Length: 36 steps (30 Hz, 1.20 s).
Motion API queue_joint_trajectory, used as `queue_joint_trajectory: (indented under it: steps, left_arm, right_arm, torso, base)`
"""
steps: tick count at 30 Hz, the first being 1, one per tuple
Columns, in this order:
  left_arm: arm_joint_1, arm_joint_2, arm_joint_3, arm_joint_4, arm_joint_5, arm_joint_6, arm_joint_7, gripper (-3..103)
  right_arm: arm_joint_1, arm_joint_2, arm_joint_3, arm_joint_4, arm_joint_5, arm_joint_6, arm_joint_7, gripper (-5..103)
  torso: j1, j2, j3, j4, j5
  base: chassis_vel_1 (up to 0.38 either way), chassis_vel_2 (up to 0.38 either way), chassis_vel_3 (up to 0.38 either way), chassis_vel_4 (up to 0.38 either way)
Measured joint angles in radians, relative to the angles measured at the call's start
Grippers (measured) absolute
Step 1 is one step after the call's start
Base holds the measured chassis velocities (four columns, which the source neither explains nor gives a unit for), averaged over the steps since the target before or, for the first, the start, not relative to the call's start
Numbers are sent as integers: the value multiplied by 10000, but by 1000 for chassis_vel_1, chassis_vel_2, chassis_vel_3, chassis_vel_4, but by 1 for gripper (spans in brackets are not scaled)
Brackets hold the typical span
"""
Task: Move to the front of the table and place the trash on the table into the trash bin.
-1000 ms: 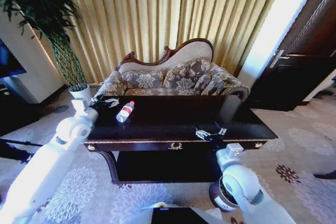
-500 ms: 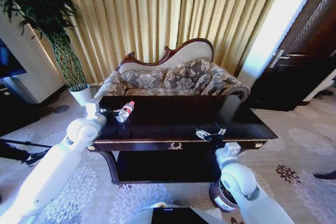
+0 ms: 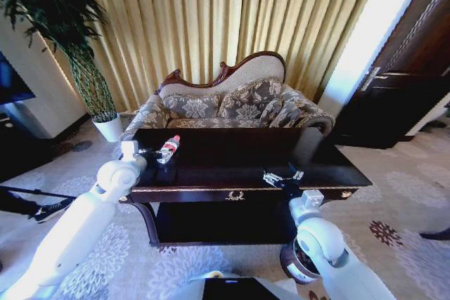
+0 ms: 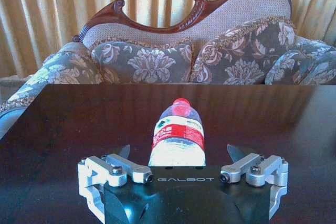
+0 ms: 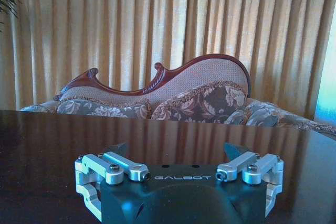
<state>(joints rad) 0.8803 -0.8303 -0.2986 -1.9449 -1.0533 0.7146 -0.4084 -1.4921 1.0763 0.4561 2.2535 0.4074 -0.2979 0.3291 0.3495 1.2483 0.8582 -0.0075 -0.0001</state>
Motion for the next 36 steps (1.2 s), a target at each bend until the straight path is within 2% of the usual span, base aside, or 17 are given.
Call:
queue_joint_trajectory:
  steps: [36]
  left_arm:
    - [9,3,-21,-6,7,-28,24,100]
  right_arm:
    - [4,-2,7,19,8,3,3,100]
  torso:
    - [0,1,0,0,-1]
  base:
    - [0,0,0,0]
